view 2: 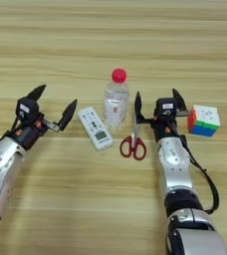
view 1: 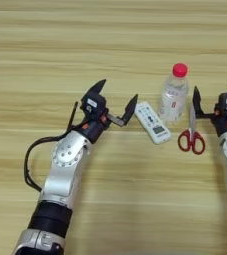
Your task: Move the objects on the table
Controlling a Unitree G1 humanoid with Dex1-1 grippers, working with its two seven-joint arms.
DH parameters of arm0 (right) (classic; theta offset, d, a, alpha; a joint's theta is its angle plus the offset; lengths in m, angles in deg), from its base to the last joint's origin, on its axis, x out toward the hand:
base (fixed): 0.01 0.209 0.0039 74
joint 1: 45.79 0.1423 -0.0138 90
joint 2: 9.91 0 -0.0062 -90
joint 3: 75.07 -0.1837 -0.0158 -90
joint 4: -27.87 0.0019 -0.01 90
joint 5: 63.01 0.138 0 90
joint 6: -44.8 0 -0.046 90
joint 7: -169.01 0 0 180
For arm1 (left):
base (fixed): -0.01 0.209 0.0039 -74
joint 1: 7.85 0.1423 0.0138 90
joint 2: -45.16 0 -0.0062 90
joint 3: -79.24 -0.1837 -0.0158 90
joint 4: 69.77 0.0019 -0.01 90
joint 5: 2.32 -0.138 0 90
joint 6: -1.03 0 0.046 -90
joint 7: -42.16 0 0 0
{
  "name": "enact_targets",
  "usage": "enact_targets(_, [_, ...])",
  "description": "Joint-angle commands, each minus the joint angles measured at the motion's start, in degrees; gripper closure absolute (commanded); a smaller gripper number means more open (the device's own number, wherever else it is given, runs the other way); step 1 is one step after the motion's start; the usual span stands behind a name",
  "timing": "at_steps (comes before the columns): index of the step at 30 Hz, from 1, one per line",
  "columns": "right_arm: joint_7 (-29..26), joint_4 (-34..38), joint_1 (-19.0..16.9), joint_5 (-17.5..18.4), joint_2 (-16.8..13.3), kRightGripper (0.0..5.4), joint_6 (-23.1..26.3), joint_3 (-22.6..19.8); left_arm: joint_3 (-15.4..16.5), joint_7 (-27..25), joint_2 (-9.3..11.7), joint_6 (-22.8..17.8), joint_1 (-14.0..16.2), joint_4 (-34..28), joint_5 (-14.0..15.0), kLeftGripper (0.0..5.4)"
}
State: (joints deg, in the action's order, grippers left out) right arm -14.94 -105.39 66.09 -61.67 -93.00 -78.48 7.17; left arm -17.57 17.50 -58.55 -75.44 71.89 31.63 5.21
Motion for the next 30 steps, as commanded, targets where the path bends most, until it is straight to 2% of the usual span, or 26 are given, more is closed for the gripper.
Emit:
enact_targets(1, [0.77,-0.58,1.04,-0.37,0.18,0.04,-0.18,0.17,-0.92,-1.12,0.09,-2.36,-1.39,-0.93,0.40,0.00])
enact_targets(9, [1.55,-0.70,1.22,-0.72,0.48,0.04,-0.08,0.66,-2.78,-3.42,-0.95,-4.33,-4.94,3.06,0.17,0.00])
enact_targets(16, [1.85,-0.69,1.30,-0.85,0.66,0.04,0.00,0.93,-4.49,-4.43,-3.05,-4.25,-7.72,6.86,-0.43,0.00])
enact_targets(30, [2.83,-0.30,1.30,-1.42,1.57,0.04,0.28,1.49,-7.56,-5.67,-5.86,-3.58,-10.50,12.11,-1.70,0.00])
